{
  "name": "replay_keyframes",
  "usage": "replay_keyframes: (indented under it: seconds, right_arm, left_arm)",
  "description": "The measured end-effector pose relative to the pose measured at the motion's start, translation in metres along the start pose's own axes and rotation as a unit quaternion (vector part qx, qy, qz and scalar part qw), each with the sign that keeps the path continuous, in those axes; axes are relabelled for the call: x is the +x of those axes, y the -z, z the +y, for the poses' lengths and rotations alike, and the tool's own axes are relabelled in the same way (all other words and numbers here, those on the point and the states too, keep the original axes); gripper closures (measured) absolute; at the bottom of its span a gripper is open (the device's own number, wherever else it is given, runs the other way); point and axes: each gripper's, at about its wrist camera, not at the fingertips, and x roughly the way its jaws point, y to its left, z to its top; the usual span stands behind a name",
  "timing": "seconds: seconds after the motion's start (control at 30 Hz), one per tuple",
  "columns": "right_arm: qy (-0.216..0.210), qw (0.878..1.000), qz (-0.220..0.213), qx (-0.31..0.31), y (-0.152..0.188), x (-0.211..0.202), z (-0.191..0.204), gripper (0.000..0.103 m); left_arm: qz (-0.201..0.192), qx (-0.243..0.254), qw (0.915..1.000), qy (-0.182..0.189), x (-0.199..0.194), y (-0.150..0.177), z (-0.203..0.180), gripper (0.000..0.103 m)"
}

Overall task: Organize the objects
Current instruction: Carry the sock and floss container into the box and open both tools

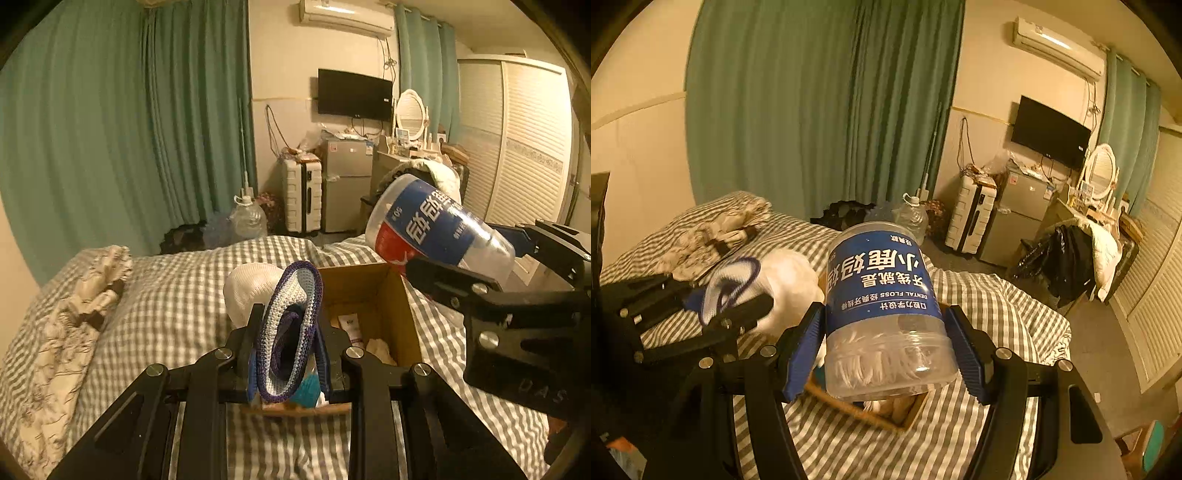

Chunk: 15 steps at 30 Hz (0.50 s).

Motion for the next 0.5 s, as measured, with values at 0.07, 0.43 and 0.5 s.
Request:
replay_keyframes:
  seconds: [0.07,0.43,0.5]
  right_arm:
    - [-0.003,1.0,0.006,0.009,-0.005,0.021,-0.01,0.037]
    - [-0.024,0.998,0.049,0.035,0.014,0.125,-0.033,0.038]
    - [-0.027,0.998,0.053,0.036,0.018,0.136,-0.033,0.038]
  left_arm:
    - [0.007,-0.001,1.0,0.002,0.019,-0.001,0.0,0.078]
    - [0.057,0.005,0.9979,0.03,0.109,0.018,-0.003,0.078]
    - [0.063,0.007,0.9975,0.033,0.118,0.021,-0.003,0.078]
